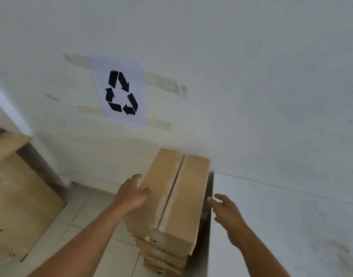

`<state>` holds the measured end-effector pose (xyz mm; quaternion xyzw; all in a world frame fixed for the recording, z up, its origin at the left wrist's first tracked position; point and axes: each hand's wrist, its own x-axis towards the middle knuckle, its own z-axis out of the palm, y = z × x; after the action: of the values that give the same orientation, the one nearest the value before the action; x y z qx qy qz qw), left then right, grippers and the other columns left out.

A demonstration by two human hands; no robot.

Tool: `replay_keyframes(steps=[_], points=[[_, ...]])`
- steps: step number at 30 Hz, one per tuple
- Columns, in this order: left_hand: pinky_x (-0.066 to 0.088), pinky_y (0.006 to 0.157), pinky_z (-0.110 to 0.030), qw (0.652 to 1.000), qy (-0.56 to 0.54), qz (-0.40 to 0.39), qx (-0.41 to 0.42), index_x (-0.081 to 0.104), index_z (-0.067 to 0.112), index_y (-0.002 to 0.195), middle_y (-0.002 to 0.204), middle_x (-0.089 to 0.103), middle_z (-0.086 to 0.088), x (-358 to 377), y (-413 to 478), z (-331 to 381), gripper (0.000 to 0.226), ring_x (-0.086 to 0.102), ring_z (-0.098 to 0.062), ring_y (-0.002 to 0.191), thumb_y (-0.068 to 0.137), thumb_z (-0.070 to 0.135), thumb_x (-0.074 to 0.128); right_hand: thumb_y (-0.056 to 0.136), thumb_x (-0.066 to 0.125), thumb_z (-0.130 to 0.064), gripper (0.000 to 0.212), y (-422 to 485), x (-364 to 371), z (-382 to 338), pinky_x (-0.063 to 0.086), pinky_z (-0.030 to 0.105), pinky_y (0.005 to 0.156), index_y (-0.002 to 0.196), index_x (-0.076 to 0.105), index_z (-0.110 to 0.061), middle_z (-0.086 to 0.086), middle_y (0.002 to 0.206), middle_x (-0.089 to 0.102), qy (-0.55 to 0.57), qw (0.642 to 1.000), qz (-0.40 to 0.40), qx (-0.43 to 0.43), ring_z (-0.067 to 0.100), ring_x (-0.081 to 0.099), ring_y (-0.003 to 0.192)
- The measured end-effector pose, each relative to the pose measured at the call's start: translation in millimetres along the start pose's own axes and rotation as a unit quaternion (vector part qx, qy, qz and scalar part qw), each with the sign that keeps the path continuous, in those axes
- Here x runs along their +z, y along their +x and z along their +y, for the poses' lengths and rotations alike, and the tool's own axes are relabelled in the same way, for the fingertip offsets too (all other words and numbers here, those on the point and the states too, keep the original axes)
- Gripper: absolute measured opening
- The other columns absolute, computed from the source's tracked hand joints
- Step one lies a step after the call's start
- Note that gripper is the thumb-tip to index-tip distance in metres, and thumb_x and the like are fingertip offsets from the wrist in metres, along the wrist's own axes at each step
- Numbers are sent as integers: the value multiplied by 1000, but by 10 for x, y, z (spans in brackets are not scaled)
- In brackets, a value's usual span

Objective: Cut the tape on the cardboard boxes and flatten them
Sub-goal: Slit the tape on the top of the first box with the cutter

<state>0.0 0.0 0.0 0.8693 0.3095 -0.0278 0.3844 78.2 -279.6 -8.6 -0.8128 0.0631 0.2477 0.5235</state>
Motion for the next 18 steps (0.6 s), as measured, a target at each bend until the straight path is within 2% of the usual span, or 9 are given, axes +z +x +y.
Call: replay_keyframes(steps=[3,6,8,12,15,18], points=[[39,109,-41,994,-45,-55,-79,28,25,157,154,42,-8,22,147,-280,79,44,-31,139,92,57,61,93,64,-45,62,-10,278,125,47,45,105,146,39,-25,2,139,53,33,997,-29,70,25,54,123],[45,107,-45,968,-138,-152,-141,42,24,151,144,55,-3,97,194,-475,78,55,-26,126,88,65,61,90,68,-42,55,-84,473,263,53,47,99,140,47,-29,-4,124,65,103,983,-87,124,21,63,111],[50,99,-44,957,-187,-175,-137,51,21,143,128,64,2,144,174,-521,62,61,-20,113,92,56,62,89,70,-41,55,-144,555,317,57,45,91,139,45,-41,-6,120,67,128,978,-104,124,21,66,107],[54,84,-43,940,-258,-176,-137,46,22,140,121,65,-2,135,90,-461,55,64,-25,106,93,40,68,87,73,-41,63,-259,550,365,58,50,86,136,38,-59,-6,123,65,181,970,-106,119,25,63,111],[54,77,-43,930,-295,-186,-115,42,28,139,119,65,-5,54,-59,-325,65,65,-29,104,86,41,77,85,76,-39,62,-340,385,361,57,56,86,134,44,-58,-5,124,66,212,966,-106,107,27,63,113],[54,73,-44,927,-306,-204,-80,45,34,130,116,68,-8,-32,-266,-116,92,67,-32,102,52,57,87,82,78,-43,57,-454,122,346,55,57,90,129,50,-60,-6,120,68,211,969,-100,75,27,64,113]])
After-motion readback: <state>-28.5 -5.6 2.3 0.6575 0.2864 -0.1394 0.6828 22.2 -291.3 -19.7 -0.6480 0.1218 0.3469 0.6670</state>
